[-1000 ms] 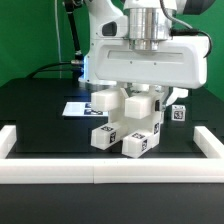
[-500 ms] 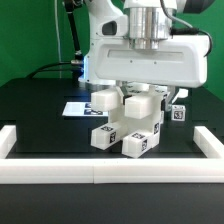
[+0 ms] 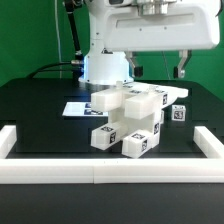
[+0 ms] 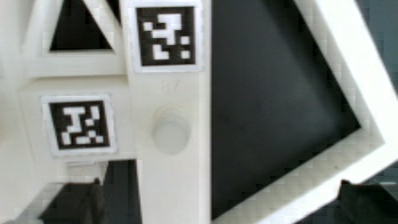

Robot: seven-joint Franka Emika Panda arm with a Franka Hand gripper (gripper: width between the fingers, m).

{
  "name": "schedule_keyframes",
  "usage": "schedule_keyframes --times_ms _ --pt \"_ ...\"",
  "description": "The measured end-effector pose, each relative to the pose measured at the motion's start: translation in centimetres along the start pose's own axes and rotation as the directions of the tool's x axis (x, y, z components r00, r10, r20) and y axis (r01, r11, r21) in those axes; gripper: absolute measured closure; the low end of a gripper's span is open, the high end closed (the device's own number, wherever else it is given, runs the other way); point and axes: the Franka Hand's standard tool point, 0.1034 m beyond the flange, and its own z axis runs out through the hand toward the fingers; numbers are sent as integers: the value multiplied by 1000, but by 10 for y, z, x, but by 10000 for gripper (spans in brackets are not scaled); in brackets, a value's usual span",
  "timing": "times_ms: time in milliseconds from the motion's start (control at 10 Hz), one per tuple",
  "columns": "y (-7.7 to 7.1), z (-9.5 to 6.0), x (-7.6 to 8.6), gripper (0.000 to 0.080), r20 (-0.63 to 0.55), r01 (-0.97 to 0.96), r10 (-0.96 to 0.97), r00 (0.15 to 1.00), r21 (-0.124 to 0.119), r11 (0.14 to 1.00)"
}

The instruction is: Assemble chair

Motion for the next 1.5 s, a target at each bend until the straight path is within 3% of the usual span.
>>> schedule_keyframes --times_ms 300,400,500,900,1000,1200,1300,1500 --pt "-2 -12 -29 150 17 -60 60 998 20 998" --pt "-5 -8 -40 150 8 -58 58 998 31 998" --pt "-6 -2 -51 150 10 -54 54 999 26 998" --pt "-6 -2 -49 150 9 -51 50 999 25 998" --pt "-7 3 -60 150 -3 -74 74 997 36 997" --pt "-11 7 -102 150 27 -108 107 994 25 994" --pt "-11 12 -114 150 20 -99 98 995 32 995" --pt "-14 22 -127 150 16 -89 88 996 24 996"
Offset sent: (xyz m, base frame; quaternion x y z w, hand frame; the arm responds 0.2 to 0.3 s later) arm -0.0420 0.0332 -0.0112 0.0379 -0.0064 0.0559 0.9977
